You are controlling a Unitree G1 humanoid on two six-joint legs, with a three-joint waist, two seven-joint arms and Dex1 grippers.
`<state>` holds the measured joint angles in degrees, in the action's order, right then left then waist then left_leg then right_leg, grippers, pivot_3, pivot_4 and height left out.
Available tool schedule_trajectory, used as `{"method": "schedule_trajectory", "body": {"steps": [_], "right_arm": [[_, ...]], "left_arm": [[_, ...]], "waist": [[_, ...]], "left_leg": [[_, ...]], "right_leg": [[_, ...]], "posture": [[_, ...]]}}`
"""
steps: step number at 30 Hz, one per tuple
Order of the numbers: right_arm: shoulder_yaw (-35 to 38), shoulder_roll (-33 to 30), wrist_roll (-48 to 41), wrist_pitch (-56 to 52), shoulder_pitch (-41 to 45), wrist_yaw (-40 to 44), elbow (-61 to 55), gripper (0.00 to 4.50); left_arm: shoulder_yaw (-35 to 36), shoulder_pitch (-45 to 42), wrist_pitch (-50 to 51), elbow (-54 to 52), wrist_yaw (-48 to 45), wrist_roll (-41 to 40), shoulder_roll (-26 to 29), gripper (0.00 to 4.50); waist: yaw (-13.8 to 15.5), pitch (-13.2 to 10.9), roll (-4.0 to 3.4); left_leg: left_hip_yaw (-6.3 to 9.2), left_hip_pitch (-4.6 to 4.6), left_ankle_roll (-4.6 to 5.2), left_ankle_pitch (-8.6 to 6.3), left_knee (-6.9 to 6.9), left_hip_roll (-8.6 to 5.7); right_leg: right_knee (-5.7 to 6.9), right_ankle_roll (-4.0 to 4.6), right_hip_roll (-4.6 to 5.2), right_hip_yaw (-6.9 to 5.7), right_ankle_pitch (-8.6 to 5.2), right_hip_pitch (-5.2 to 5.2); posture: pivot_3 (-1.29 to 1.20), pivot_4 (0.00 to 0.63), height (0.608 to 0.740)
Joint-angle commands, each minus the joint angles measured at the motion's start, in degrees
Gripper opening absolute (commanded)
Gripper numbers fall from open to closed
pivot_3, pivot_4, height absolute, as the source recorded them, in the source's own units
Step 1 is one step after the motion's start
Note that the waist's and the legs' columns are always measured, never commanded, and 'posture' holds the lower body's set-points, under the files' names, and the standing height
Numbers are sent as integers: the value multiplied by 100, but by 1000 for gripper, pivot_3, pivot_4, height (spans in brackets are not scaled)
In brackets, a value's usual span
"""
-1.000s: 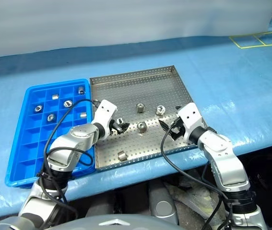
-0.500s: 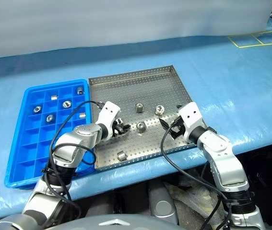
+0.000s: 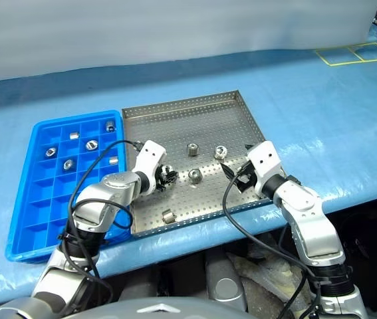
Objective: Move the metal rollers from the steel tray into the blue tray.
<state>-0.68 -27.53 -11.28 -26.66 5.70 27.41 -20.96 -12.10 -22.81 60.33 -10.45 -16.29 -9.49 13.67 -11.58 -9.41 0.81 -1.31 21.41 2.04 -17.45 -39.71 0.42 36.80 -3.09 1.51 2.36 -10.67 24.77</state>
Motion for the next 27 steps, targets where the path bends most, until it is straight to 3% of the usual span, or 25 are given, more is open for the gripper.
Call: {"method": "schedule_trajectory", "body": {"steps": [1, 6, 10, 16, 24, 27], "right_arm": [[83, -2, 40, 100, 30, -37, -150, 4500], [83, 13, 56, 102, 39, -32, -152, 4500], [94, 14, 67, 104, 29, -30, -167, 4500], [92, 15, 79, 115, 29, -30, -168, 4500], [41, 30, 100, 141, 67, 11, -131, 4500], [-17, 43, 110, 153, 110, 53, -86, 4500]], "left_arm": [[73, 43, -82, -181, 4, -3, -8, 2346], [47, 40, -155, -196, -11, 13, -4, 2346], [40, 37, -175, -198, 16, 35, -14, 1702], [179, 44, -300, -356, 87, 65, -2, 1707], [1196, 240, -82, -1497, 111, -450, -21, 1707], [1844, 483, 279, -2145, 76, -595, 357, 1707]], "waist": [[-6, 0, 0], [-12, 0, 0], [-14, 0, 0], [-16, 0, 0], [-14, 0, 0], [-25, 0, 0]], "left_leg": [[0, 0, 0, 0, 0, 0], [-1, 0, 0, 0, 0, 0], [-1, 0, 0, 0, 0, 0], [-1, 1, 1, -1, 0, 0], [-2, 14, 1, -1, 0, 2], [-4, 15, 1, -1, 0, 3]], "right_leg": [[0, 0, 0, 0, 0, 0], [0, -1, 0, 1, 0, 0], [0, -2, 0, 1, 0, 0], [-1, -1, 0, 1, 0, 1], [0, 19, 0, 3, 13, 16], [1, 19, -1, 4, 13, 19]], "posture": [[-289, 150, 740], [-288, 150, 740], [-290, 150, 740], [-290, 150, 740], [-279, 150, 740], [-240, 150, 740]]}}
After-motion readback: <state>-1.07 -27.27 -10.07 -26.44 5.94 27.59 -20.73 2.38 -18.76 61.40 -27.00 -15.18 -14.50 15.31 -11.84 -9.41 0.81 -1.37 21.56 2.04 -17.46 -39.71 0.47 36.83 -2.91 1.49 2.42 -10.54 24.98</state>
